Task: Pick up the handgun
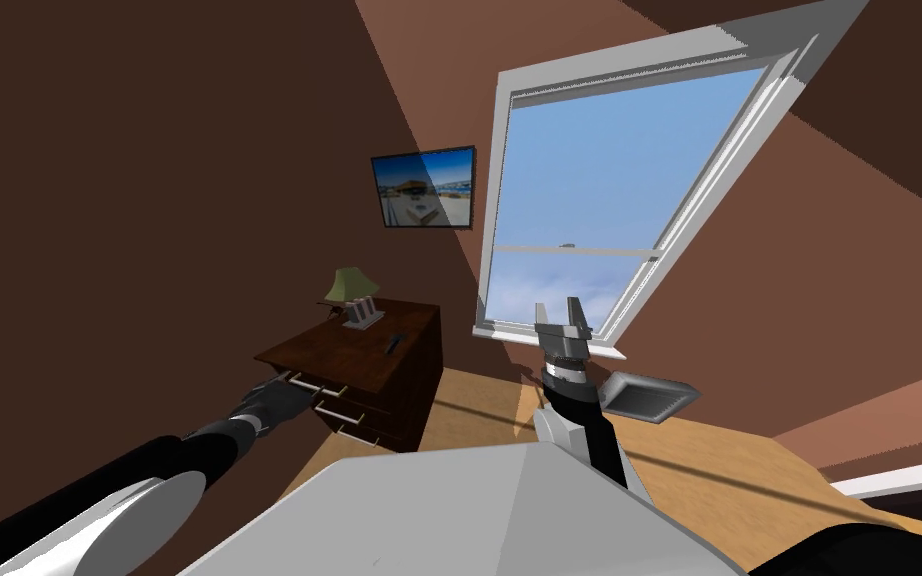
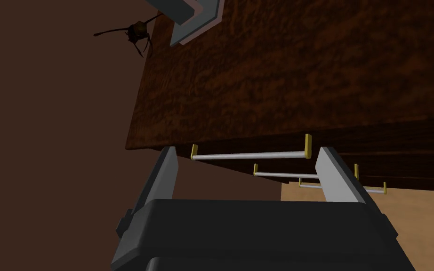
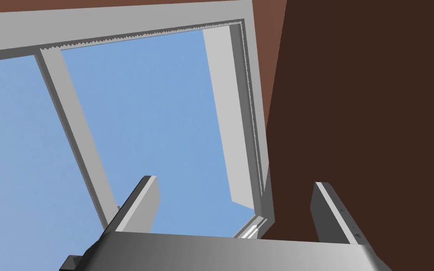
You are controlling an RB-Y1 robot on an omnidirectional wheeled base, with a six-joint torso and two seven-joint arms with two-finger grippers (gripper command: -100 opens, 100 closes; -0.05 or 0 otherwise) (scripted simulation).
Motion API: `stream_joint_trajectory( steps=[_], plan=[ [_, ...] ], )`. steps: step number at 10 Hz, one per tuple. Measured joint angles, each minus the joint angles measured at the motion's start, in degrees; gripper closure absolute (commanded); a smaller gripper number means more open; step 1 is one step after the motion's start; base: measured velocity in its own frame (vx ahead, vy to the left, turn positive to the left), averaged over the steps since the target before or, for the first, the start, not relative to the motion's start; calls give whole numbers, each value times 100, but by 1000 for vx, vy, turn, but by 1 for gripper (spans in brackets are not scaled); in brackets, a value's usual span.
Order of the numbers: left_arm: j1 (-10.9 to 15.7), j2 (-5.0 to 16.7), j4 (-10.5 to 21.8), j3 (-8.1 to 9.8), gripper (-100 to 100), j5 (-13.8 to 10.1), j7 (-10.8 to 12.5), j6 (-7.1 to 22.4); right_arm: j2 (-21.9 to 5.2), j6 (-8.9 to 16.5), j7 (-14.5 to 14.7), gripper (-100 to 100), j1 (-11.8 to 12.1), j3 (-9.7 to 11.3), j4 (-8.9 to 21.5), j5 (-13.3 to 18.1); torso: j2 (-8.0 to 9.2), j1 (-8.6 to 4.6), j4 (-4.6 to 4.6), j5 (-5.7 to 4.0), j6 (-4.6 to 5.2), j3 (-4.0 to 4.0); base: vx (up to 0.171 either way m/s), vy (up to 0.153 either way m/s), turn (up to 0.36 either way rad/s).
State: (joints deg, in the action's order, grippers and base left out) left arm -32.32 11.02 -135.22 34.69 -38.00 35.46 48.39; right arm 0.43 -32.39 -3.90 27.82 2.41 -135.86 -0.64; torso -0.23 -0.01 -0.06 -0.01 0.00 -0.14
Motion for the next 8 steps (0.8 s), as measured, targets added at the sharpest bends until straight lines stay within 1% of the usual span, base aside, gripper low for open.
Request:
stream_joint_trajectory(
  steps=[1, 3, 6, 7, 8],
  plan=[
    [-10, 19, -10, 42, -100, -96, 85, 149, 0, 0, 0, 0, 0, 0, 0, 0, -5, -4, 0, -1, 1, -1, 87, -29, -19],
    [4, 37, 2, 69, -100, -158, 177, 410, 0, 0, 0, 0, 0, 0, 0, 0, 5, -1, 1, 0, 0, 3, 66, -7, -13],
    [16, 82, 14, 140, -100, -374, 422, 872, 0, 0, 0, 0, 1, 0, 0, 0, -21, -4, -4, 0, 1, -11, 110, -23, -31],
    [5, 125, 9, 194, -100, -473, 496, 1039, 0, 0, 0, 0, 0, 0, 0, 0, -15, -9, -3, -2, 0, -9, 50, -23, 7],
    [-6, 120, 14, 198, -100, -497, 509, 1144, 0, 0, 0, 0, 0, 0, 0, 0, 0, -6, 0, -1, 0, 0, 96, -25, -48]
  ],
)
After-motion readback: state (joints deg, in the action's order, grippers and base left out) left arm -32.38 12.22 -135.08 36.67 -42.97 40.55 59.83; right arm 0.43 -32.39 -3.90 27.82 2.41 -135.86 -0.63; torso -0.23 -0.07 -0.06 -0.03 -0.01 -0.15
